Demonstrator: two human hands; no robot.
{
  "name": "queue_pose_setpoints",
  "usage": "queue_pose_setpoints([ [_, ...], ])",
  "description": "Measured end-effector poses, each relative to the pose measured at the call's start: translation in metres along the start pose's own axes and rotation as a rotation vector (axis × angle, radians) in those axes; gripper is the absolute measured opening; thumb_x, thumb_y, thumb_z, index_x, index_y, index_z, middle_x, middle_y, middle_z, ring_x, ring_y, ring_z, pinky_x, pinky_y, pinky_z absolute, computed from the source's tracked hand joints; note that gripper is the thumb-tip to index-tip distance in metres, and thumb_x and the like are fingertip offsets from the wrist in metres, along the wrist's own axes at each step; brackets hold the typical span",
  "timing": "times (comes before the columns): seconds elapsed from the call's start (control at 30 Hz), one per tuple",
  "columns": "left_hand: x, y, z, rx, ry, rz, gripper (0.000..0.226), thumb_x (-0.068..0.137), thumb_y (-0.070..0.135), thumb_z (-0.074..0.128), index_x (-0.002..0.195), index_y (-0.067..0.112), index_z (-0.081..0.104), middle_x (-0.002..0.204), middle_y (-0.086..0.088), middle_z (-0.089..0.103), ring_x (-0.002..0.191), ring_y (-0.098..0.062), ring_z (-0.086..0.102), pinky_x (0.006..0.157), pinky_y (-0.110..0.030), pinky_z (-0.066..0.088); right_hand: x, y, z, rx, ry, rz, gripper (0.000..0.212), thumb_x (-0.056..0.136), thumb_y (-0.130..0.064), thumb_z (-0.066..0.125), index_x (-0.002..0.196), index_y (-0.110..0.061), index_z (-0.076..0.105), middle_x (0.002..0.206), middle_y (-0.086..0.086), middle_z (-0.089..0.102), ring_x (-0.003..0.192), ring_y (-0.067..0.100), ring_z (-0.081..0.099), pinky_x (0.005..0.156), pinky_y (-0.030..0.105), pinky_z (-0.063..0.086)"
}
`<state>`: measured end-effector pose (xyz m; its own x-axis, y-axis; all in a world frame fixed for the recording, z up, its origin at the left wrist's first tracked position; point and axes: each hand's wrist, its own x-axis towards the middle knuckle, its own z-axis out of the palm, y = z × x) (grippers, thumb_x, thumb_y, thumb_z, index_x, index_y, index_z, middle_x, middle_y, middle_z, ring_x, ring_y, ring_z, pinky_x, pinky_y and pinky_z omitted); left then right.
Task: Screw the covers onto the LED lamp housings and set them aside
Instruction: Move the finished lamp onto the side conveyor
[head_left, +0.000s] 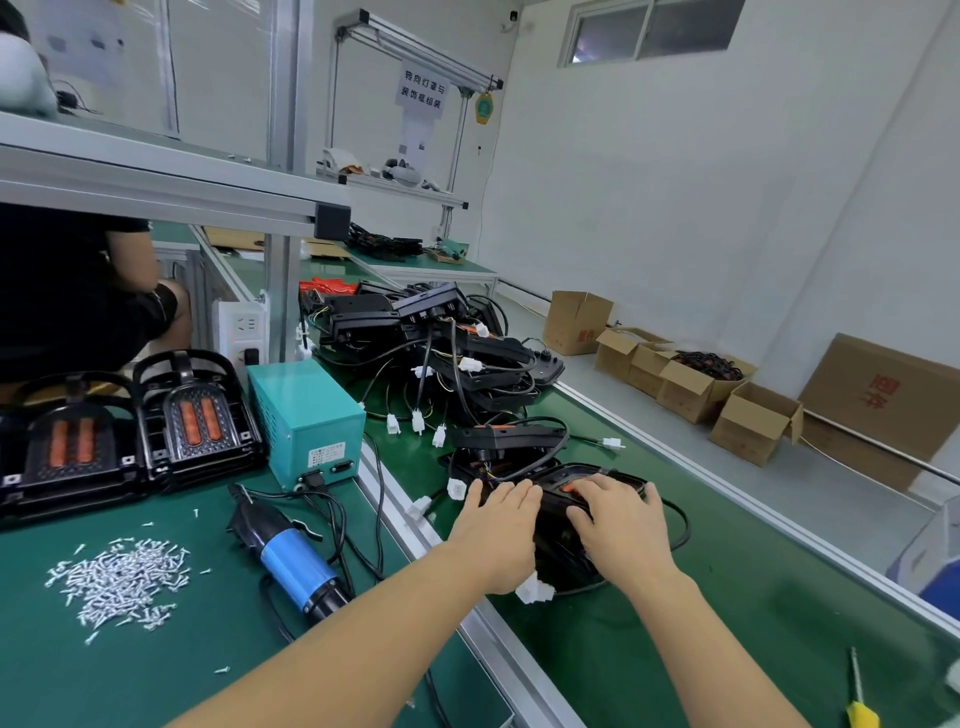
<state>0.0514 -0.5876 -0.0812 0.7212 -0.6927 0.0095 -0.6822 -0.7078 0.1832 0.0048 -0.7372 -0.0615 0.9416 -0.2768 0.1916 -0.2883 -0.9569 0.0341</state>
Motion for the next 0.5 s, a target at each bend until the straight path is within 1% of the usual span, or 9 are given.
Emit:
queue_pose_setpoints([
  [0.1,-0.008,-0.004,-0.004,-0.040,0.021,-0.040,0.067,0.100,0.035,0.034,0.152,0.014,-0.003,0.161,0.000,-0.003,0.147,-0.018,-0.004,0.115,-0.050,-0.010,-0.001,-0.001,-0.002,-0.005,-0.017,-0.007,0.039,0.104,-0.033,0.034,0.142,-0.030,0.044,0.146,-0.009,0.045,0.134,0.015,0.041,0.118,0.049,0.010],
  [0.17,-0.015,-0.008,-0.006,-0.051,0.030,-0.060,0.068,0.100,0.040,0.033,0.152,0.016,-0.003,0.161,0.001,-0.003,0.147,-0.018,-0.005,0.114,-0.052,-0.012,-0.002,-0.001,-0.003,0.009,-0.037,0.001,0.041,0.104,-0.033,0.034,0.144,-0.030,0.041,0.148,-0.009,0.043,0.135,0.015,0.040,0.118,0.049,0.011],
  [0.37,-0.040,-0.026,-0.011,-0.093,0.053,-0.097,0.065,0.101,0.040,0.030,0.152,0.019,-0.003,0.160,0.004,-0.003,0.147,-0.016,-0.005,0.113,-0.052,-0.012,-0.001,-0.004,-0.009,0.021,-0.097,0.024,0.046,0.103,-0.038,0.038,0.148,-0.031,0.036,0.150,-0.006,0.040,0.135,0.018,0.041,0.118,0.050,0.014],
  [0.43,-0.049,-0.032,-0.013,-0.092,0.054,-0.113,0.064,0.101,0.039,0.030,0.152,0.018,-0.002,0.160,0.003,-0.002,0.147,-0.015,-0.005,0.114,-0.052,-0.011,0.000,-0.005,-0.010,0.034,-0.132,0.011,0.046,0.103,-0.038,0.038,0.148,-0.031,0.036,0.152,-0.006,0.039,0.135,0.019,0.042,0.117,0.046,0.021],
  [0.5,-0.058,-0.040,-0.014,-0.093,0.049,-0.129,0.064,0.101,0.039,0.029,0.152,0.018,-0.003,0.160,0.003,-0.002,0.146,-0.015,-0.004,0.114,-0.051,-0.011,0.000,-0.005,-0.010,0.036,-0.168,-0.002,0.047,0.103,-0.037,0.039,0.149,-0.029,0.036,0.154,-0.004,0.037,0.134,0.020,0.043,0.112,0.040,0.033],
])
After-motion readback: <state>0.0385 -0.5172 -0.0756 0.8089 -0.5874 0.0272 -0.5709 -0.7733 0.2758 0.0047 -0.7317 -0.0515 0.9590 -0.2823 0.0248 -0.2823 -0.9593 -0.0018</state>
